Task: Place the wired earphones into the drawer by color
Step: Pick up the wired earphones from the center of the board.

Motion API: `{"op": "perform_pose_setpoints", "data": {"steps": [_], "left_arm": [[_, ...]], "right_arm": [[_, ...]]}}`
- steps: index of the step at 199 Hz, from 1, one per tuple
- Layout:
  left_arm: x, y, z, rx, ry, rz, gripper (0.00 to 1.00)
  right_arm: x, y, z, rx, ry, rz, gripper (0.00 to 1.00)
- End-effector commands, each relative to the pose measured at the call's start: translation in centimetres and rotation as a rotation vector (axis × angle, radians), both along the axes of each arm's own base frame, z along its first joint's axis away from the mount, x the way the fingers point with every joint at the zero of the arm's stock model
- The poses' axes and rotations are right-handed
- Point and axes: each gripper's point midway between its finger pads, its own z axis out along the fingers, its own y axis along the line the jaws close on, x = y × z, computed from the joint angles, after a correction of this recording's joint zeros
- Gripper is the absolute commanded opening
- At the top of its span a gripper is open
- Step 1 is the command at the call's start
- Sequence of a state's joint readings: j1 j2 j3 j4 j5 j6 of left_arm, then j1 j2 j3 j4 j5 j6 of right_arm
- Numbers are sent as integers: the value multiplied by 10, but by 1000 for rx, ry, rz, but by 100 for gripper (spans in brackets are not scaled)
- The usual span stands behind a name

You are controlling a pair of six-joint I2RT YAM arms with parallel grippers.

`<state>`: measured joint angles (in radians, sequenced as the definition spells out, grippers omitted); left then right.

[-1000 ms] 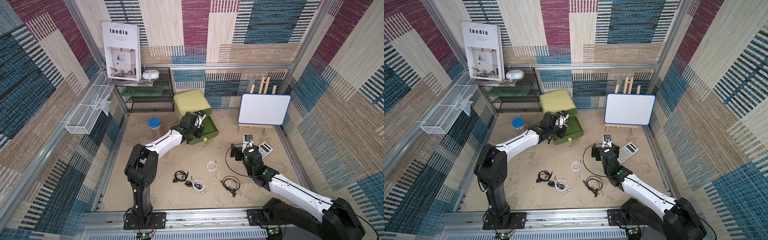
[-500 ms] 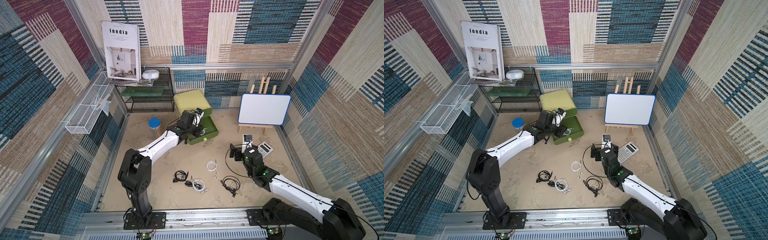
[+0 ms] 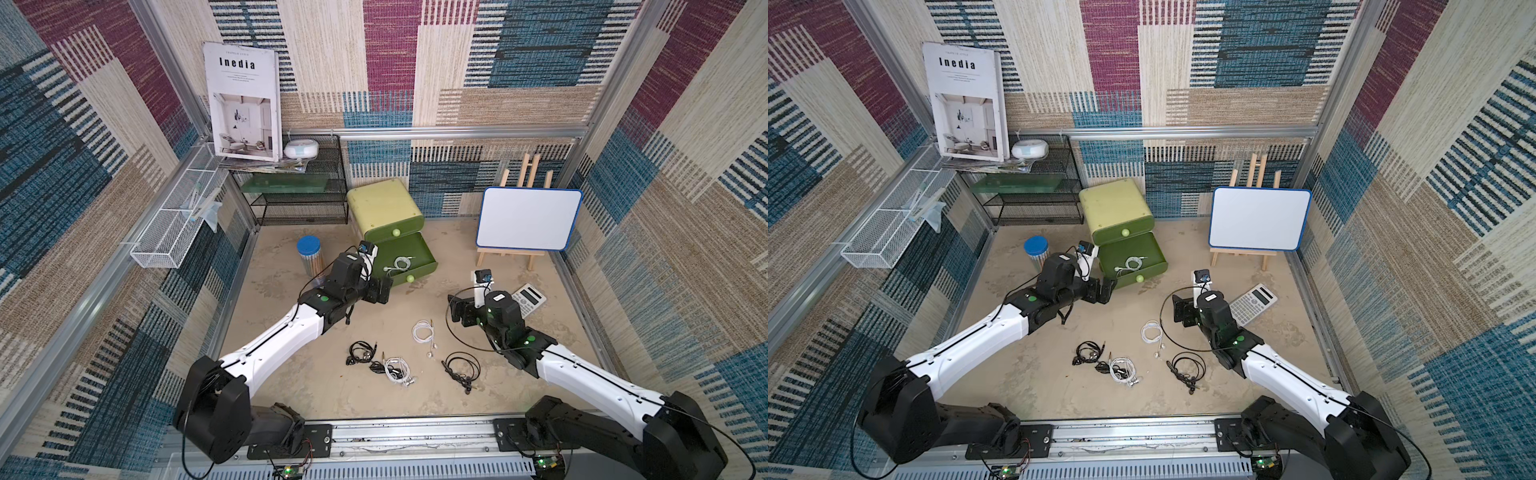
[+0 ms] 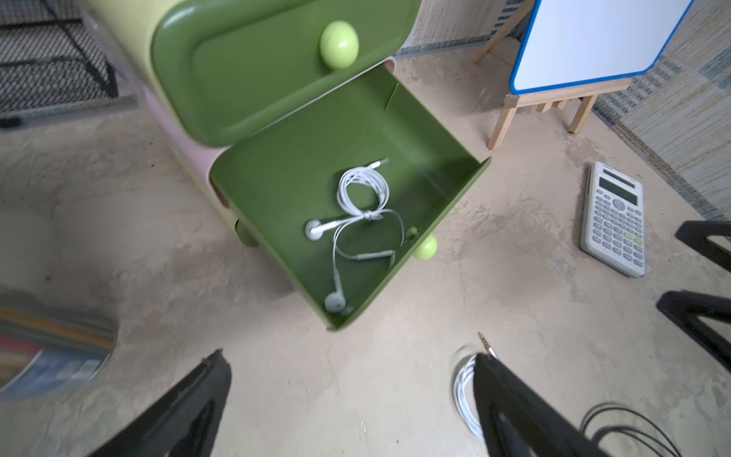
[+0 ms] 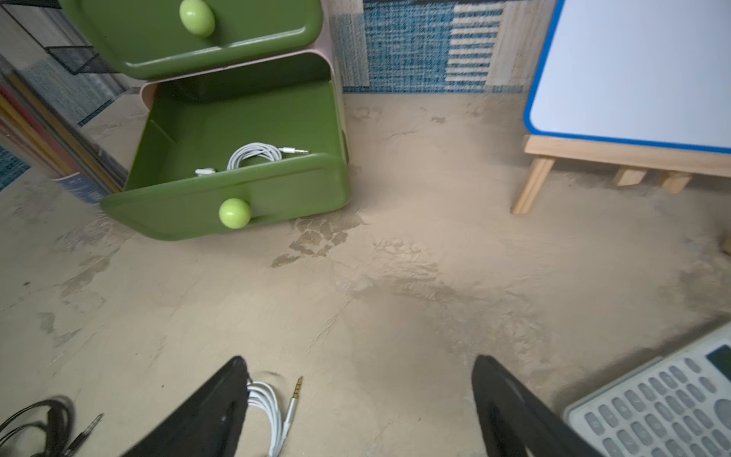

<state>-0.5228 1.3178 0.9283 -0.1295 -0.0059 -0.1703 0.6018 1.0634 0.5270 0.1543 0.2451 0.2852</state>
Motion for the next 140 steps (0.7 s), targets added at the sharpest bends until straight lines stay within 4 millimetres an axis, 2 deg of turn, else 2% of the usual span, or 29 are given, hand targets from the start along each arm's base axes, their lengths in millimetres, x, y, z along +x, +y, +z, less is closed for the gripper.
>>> {"op": "perform_pose_setpoints", "data": {"steps": [1,49,78,101,118,140], "left_arm": [[-14,20,-6,-13,2,77,99],[-60,60,-32,15,2,148,99],[-80,75,-45,12,-9,164,99],[-89,77,-46,-22,-38,156,99],[-90,78,-43,-37,-64,155,99],[-91,81,-44,-27,-66,166,99]], "right_arm": [[-10,24,-9,49,98,118,92],[-19,53,-38,120,338,183,89],[-23,58,-57,129,449,163,85],[-28,58,-71,114,503,141,83],[-31,59,-78,103,529,131,77],[-34,60,-85,60,554,110,76]]}}
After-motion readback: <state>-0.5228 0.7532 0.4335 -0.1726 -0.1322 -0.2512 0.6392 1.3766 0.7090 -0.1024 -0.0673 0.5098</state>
